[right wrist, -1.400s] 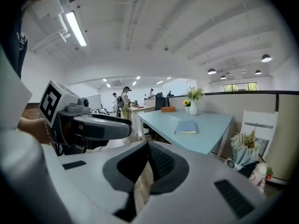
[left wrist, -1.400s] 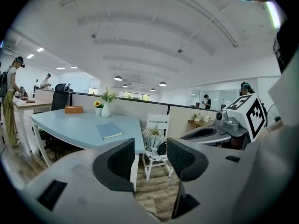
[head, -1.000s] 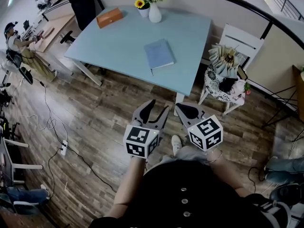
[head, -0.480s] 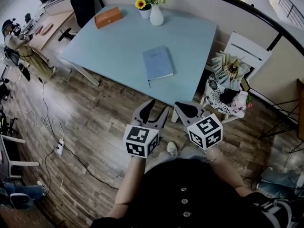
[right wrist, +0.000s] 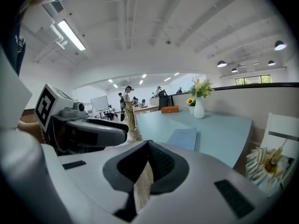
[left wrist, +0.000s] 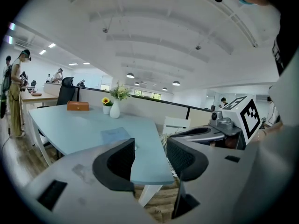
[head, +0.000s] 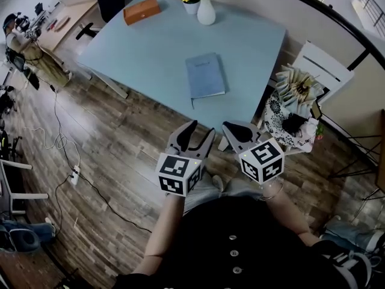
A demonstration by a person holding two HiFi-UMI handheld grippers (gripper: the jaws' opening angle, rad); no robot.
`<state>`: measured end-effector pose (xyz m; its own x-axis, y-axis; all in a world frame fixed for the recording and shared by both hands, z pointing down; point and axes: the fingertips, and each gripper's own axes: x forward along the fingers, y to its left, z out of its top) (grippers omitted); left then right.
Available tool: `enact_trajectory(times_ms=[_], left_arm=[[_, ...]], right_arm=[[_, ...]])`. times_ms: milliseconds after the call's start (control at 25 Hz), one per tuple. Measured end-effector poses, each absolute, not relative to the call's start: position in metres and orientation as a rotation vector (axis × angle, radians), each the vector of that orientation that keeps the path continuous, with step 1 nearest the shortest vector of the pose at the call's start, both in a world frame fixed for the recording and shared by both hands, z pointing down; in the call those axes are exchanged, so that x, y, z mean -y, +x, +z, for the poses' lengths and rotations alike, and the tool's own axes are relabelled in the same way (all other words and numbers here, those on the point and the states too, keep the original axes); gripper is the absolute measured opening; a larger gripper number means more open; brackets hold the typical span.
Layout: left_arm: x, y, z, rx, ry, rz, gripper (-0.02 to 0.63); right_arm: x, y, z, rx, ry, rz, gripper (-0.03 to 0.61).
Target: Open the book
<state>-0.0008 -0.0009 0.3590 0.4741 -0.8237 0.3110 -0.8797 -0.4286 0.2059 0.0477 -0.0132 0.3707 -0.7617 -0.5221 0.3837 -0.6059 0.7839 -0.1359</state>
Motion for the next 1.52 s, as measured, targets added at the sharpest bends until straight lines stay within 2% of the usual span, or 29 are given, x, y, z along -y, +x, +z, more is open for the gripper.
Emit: enact_trajectory(times_ms=[520, 1520], left_arm=[[0.059, -0.025, 0.362, 1.382, 2.425, 0.230, 0.193], [0.187, -0.064, 0.367, 1.033, 2.619, 0.357, 0.193]], right_arm=[[0.061, 0.026, 0.377, 2.621, 0.917, 0.373, 0.002], [0.178, -0.004, 0.379, 2.501, 1.334, 0.462, 0.002]])
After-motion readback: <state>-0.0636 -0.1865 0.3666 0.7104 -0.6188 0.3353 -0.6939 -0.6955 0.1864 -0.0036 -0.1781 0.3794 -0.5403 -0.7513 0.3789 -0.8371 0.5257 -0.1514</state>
